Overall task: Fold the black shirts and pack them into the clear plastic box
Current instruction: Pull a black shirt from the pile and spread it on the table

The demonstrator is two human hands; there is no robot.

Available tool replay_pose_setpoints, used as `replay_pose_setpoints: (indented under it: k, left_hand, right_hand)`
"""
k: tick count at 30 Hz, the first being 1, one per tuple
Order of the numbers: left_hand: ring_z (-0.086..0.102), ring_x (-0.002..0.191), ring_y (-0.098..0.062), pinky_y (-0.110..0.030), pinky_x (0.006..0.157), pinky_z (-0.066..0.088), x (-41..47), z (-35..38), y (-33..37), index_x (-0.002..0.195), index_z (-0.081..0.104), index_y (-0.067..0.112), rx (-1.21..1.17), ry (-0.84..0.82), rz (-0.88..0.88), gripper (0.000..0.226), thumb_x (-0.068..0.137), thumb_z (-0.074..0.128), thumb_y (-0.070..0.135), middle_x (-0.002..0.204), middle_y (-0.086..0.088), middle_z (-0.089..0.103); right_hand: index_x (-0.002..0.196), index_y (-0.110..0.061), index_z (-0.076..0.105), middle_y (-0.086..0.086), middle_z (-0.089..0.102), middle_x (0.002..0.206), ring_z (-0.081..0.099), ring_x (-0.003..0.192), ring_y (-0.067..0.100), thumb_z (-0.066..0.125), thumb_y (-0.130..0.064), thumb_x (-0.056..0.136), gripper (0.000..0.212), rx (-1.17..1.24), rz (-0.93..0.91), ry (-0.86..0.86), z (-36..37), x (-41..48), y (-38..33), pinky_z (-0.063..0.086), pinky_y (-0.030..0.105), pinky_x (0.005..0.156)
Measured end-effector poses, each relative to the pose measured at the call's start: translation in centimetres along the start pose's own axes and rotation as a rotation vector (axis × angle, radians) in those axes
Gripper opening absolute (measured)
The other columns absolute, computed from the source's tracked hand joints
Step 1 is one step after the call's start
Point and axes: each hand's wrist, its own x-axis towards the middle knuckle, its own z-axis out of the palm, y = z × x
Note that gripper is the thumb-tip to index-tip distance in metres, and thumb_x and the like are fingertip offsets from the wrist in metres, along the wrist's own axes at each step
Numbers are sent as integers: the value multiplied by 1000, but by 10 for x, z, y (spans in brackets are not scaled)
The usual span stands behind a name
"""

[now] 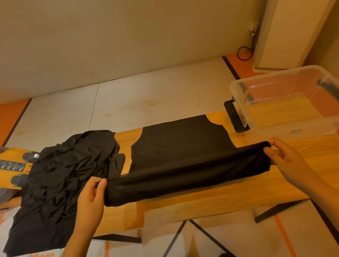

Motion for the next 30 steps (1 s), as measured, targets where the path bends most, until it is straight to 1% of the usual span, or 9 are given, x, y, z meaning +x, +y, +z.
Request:
replay_pose_setpoints:
  k: [3, 6, 8, 12, 16, 19, 23, 27, 30]
  left_hand:
    - [57, 74, -6, -9, 60, 44, -10, 2, -12, 89, 59, 7, 2, -33, -51, 16, 99, 47, 7, 78, -7, 60]
    - [59, 77, -18, -13, 61, 46, -24, 6, -20, 87, 59, 6, -36, -98, -136, 17, 99, 46, 8, 77, -10, 60]
    - [58, 77, -25, -26, 65, 47, -32, 9, -23, 85, 57, 4, -71, -147, -192, 19, 100, 46, 9, 76, -13, 59]
    - [54, 77, -26, -39, 67, 45, -45, 10, -26, 85, 55, 2, -120, -274, -308, 22, 101, 44, 12, 81, -17, 55]
    - [52, 77, -26, -38, 67, 45, -52, 7, -32, 86, 54, 2, -132, -384, -414, 26, 102, 42, 18, 84, -18, 54]
    - [49, 75, -23, -32, 63, 43, -52, 5, -35, 89, 52, 1, -135, -459, -479, 29, 103, 40, 23, 84, -16, 53]
    - [43, 71, -18, -28, 63, 36, -46, 3, -34, 83, 51, 6, -157, -480, -483, 28, 104, 38, 20, 78, -10, 48]
    - [51, 86, -28, -45, 80, 47, -26, 5, -41, 106, 57, -1, -146, -364, -507, 27, 104, 37, 17, 92, -16, 54]
    - [61, 89, -30, -48, 76, 55, -11, 3, -42, 96, 58, 9, -99, -331, -388, 29, 101, 45, 34, 95, -14, 61]
  right_hand:
    - [89, -11, 55, 12, 64, 82, 65, 82, 14, 47, -93, 56, 89, -1, 17, -13, 4, -7, 9, 52, 22, 66]
    - [85, -8, 54, 14, 59, 79, 64, 86, 25, 53, -48, 92, 41, 37, 48, -27, 8, -15, 22, 50, 21, 59]
    - [85, -8, 54, 13, 59, 78, 64, 85, 30, 47, -22, 99, 21, 35, 104, -40, 10, -20, 32, 50, 18, 54]
    - [91, -13, 60, 3, 67, 82, 68, 87, 17, 56, -57, 85, 45, 47, 198, -134, 13, -35, 44, 54, 24, 57]
    - [95, -8, 60, 10, 67, 88, 66, 95, 29, 49, -23, 97, 18, 53, 281, -196, 12, -42, 55, 56, 28, 62]
    - [99, -7, 60, 12, 68, 91, 69, 91, 24, 65, -58, 78, 55, 49, 324, -253, 12, -44, 52, 59, 33, 64]
    - [105, -11, 59, 12, 67, 101, 67, 95, 22, 46, -28, 99, 23, 6, 390, -276, 13, -41, 54, 59, 42, 72]
    - [108, -14, 58, 9, 66, 102, 66, 95, 20, 41, -26, 101, 21, -31, 387, -241, 17, -32, 42, 58, 31, 63]
    - [107, -14, 58, 9, 65, 100, 66, 93, 22, 41, -25, 101, 21, -29, 343, -195, 23, -23, 35, 56, 35, 65]
